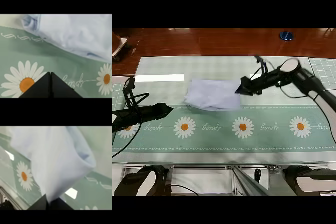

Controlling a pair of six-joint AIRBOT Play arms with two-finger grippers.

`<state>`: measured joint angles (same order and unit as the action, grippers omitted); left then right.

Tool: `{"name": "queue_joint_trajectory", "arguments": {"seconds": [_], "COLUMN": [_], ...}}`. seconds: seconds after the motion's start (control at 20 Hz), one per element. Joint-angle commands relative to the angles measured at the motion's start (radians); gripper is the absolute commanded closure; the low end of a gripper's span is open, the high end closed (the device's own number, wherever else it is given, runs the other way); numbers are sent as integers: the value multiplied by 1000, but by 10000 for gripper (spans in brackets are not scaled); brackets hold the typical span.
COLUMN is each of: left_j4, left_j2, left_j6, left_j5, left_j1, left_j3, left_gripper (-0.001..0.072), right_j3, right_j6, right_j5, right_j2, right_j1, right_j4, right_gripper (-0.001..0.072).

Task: Fold the shirts.

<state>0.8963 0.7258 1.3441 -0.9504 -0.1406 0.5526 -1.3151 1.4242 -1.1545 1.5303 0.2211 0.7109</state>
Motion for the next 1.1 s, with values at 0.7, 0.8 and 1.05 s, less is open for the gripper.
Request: {"name": "queue_joint_trajectory", "arguments": {"seconds": [0.7,0.8,1.05], "left_j4": [-7,-7,-7], "left_j2": [0,0,0], "left_j6": [0,0,0], "left_j5": [-9,-5,6], "left_j1": [98,98,99], "left_j3": [0,0,0], "left_gripper": [691,691,690], "right_j3": [-613,-613,-544], "right_j6": [266,271,272], "right_j5": [-566,-616,-700], "right_j2": [-167,-207,-318], "right_j1": [-593,-696,-887], "right_j4": [281,288,436], "right_gripper": [685,685,686]}}
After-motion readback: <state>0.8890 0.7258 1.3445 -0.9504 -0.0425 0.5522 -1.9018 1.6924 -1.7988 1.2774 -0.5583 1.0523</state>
